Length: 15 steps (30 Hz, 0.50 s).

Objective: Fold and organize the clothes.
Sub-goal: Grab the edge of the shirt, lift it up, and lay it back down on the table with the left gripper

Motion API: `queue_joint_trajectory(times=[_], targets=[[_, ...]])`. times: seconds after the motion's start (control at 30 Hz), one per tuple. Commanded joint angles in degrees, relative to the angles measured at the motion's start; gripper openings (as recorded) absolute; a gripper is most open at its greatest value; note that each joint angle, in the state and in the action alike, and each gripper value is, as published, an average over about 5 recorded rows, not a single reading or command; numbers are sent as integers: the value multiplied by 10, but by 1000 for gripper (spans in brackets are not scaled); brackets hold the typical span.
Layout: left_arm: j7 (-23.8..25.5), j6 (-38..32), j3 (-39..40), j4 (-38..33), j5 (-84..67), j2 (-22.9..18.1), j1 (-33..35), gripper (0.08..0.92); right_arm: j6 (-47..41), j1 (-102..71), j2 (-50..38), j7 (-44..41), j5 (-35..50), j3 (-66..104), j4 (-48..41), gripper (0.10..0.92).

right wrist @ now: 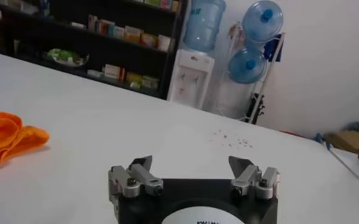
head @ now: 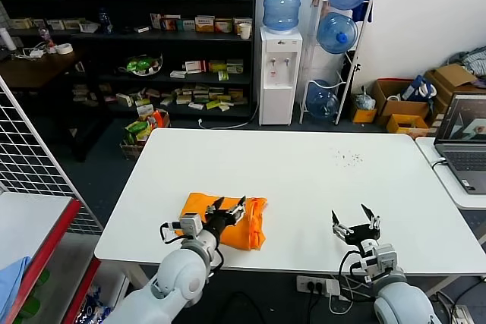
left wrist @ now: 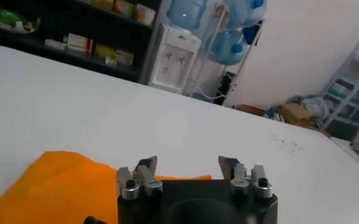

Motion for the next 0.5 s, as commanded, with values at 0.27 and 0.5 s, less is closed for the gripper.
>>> queue_joint_trajectory(times=[0.27, 0.5], targets=[[212, 91, -120, 74, -32, 183, 10, 822, 0, 5, -2, -13, 19, -5, -15, 823], [244, 105, -121, 124, -36, 148, -7, 823, -1, -6, -5, -14, 19, 2, -4, 823]])
